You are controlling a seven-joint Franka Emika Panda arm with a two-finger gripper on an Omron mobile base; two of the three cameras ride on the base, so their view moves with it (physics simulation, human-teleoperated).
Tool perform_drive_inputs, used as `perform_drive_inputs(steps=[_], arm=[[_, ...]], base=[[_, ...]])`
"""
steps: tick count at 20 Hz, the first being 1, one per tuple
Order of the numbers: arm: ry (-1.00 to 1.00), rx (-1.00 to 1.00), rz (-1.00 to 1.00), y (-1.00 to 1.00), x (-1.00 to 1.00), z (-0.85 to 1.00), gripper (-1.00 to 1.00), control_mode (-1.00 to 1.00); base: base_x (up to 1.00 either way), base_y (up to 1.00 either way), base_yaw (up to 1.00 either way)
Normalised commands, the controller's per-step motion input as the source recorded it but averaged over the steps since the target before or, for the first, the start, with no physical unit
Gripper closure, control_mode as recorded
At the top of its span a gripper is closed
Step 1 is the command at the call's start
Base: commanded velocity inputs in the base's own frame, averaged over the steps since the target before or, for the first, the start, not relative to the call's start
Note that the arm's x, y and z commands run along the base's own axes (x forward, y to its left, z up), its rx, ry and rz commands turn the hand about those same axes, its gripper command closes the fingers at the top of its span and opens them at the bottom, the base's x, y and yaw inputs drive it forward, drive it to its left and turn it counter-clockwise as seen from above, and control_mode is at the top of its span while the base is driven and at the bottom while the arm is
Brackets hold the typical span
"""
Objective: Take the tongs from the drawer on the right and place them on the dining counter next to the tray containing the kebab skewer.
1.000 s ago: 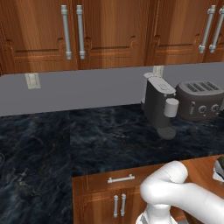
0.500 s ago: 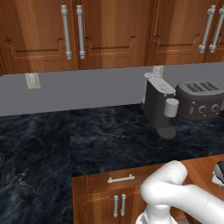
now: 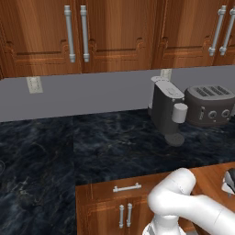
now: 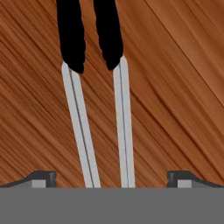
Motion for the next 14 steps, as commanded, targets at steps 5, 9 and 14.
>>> perform_drive_inputs(steps=[5,9,14], arm=[[0.0,0.0,0.0,0.0,0.0,-0.18,1.0,-1.0],[0.0,0.0,0.0,0.0,0.0,-0.19,1.0,-1.0],[0.0,0.0,0.0,0.0,-0.15,-0.22,1.0,-1.0]], base=[[0.0,0.0,0.0],[0.0,0.0,0.0],[0.0,0.0,0.0]])
